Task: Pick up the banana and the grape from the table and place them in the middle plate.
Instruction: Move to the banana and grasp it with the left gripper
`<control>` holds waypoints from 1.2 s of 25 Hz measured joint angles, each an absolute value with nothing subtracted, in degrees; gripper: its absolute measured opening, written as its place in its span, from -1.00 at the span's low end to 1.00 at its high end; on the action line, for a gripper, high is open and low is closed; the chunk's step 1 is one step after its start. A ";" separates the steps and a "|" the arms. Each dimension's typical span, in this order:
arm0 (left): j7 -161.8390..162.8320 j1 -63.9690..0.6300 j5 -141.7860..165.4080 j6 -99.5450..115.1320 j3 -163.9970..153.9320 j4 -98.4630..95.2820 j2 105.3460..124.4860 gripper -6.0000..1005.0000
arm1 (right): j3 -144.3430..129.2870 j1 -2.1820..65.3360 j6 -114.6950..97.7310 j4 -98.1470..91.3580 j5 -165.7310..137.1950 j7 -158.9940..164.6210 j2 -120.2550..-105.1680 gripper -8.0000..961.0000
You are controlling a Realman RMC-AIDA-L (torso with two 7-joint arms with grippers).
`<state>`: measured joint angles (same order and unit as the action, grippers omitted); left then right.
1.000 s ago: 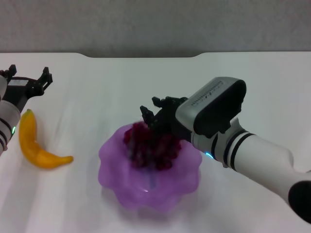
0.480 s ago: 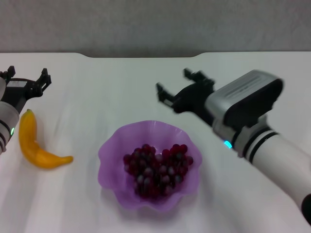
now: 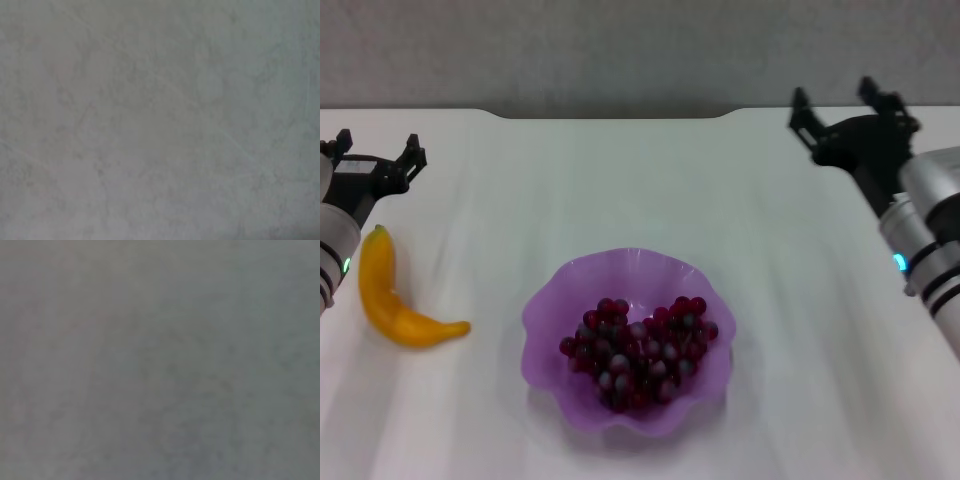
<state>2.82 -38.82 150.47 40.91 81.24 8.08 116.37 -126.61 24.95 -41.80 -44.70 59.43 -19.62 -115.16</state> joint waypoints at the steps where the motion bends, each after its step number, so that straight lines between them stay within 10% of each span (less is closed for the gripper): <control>1: 2.82 -38.82 150.46 40.90 81.35 8.08 116.34 0.71 | -126.06 25.01 -41.87 -43.88 59.42 -18.31 -115.07 0.73; 30: 0.78 -39.65 149.83 35.07 81.86 11.58 116.56 0.71 | -123.96 27.12 -57.33 -21.10 58.58 3.56 -115.01 0.72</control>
